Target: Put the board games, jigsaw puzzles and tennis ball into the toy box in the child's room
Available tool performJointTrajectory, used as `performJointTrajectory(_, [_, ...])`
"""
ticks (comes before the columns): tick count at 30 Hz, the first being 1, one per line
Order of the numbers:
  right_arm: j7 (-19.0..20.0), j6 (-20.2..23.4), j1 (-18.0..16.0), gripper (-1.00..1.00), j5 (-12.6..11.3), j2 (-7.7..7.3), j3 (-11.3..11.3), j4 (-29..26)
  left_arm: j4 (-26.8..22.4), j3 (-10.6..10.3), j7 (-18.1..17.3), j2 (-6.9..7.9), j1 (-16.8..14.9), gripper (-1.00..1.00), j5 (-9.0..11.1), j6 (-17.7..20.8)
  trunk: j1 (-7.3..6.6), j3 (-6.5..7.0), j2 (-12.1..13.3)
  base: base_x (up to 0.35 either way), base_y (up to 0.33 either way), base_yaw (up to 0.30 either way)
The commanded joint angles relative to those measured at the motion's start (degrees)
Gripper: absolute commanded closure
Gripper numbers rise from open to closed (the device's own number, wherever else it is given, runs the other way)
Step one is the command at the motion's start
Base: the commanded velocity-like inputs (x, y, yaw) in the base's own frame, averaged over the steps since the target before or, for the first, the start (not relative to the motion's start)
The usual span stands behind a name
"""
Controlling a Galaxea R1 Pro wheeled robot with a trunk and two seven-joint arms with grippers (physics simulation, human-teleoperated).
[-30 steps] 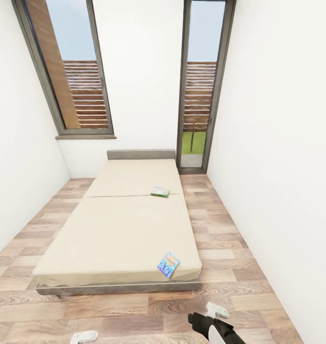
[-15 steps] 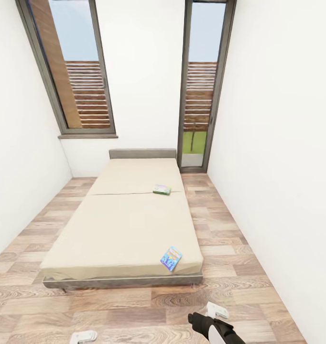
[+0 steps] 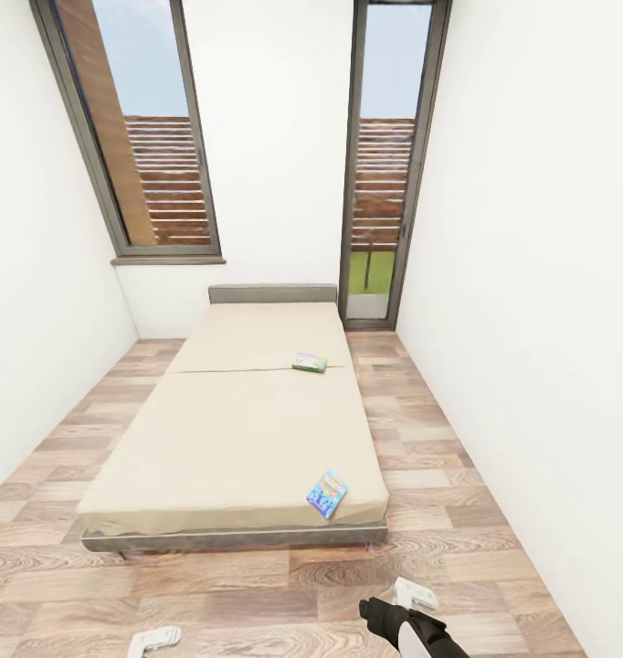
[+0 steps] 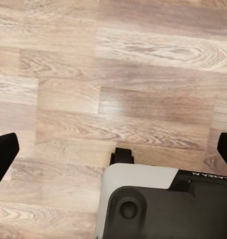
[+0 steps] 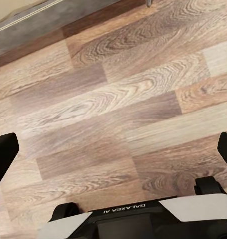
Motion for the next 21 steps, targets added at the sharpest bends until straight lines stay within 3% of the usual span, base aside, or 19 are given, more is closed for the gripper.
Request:
performJointTrajectory(1, [-0.54,0.16,-0.04,-1.00,-0.57,-0.05,0.38,-0.12,-0.53,0.49,-0.35,0.02,-0.10,-1.00,-0.50,0.85,0.26,-0.30,-0.54,0.000,0.000,0.000])
performJointTrajectory(8, [-0.39,-0.06,-0.04,-1.00,-0.57,-0.05,0.39,-0.12,-3.38,0.56,-0.46,0.14,-0.30,-1.00,-0.47,3.88,1.79,-1.56,-3.34,0.000,0.000,0.000])
performJointTrajectory(16, [1.67,-0.26,-0.04,-1.00,-0.52,-0.03,0.34,-0.12,-13.07,0.64,-0.97,0.10,-0.49,-1.00,-0.15,15.15,3.55,-3.00,-6.55,0.000,0.000,0.000])
performJointTrajectory(20, [2.02,-0.50,-0.04,-1.00,-0.52,0.02,0.29,-0.12,-18.97,0.61,-4.64,0.10,-0.74,-1.00,0.71,21.16,4.43,-3.72,-8.16,0.000,0.000,0.000])
performJointTrajectory(21, [2.08,-0.56,-0.04,-1.00,-0.52,0.03,0.19,-0.12,-21.44,0.60,-7.11,0.09,-0.89,-1.00,1.01,24.01,4.65,-3.89,-8.56,0.000,0.000,0.000])
